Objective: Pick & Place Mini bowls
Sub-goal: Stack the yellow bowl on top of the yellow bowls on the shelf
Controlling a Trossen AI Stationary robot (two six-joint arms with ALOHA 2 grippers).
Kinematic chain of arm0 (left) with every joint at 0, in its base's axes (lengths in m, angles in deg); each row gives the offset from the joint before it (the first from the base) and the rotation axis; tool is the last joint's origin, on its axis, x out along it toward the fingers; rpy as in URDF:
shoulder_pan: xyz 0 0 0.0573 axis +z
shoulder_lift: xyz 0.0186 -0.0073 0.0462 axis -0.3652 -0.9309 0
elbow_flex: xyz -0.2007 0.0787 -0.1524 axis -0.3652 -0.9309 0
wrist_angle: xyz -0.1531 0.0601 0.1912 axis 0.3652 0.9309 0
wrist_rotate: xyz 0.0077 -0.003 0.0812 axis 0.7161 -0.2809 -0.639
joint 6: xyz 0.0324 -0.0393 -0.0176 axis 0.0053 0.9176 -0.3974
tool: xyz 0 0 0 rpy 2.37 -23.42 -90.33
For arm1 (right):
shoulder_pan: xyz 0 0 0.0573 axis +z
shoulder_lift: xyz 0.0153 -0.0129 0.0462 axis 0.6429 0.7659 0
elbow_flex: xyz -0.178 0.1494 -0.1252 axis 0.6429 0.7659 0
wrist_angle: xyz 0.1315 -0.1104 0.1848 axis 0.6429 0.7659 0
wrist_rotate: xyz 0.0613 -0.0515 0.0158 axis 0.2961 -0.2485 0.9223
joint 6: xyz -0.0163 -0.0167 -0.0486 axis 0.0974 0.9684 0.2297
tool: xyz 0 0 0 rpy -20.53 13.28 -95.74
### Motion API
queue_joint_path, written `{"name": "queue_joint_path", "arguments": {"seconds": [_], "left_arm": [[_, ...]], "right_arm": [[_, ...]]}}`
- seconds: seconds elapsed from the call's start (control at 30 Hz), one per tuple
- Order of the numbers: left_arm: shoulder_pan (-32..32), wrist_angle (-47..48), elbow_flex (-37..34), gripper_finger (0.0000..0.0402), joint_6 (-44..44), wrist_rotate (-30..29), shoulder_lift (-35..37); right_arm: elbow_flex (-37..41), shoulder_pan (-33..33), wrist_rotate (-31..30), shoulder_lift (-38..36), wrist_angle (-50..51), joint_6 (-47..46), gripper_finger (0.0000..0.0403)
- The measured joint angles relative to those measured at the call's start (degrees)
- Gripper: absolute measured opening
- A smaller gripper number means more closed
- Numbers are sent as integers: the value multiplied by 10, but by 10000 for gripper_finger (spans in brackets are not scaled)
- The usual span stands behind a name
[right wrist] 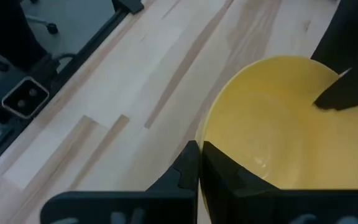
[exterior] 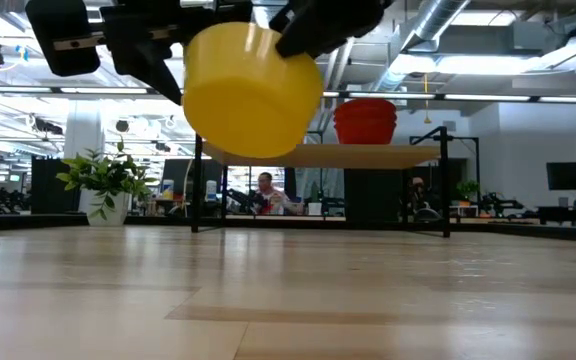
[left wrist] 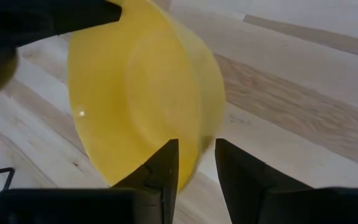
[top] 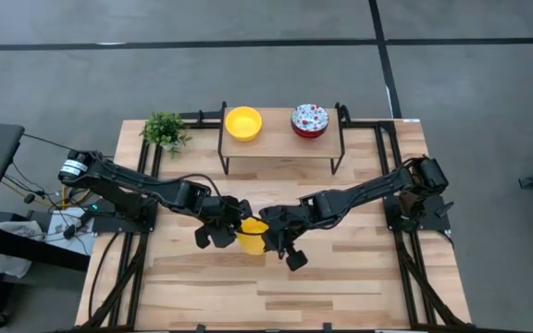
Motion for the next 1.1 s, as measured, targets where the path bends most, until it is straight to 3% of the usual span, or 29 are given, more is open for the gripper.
{"name": "queue_joint_path", "arguments": {"seconds": [1.1], "left_arm": [[0, -12, 0, 76, 0, 26, 0]], "right_arm": [[0, 4, 2, 0, 7, -5, 0]]}}
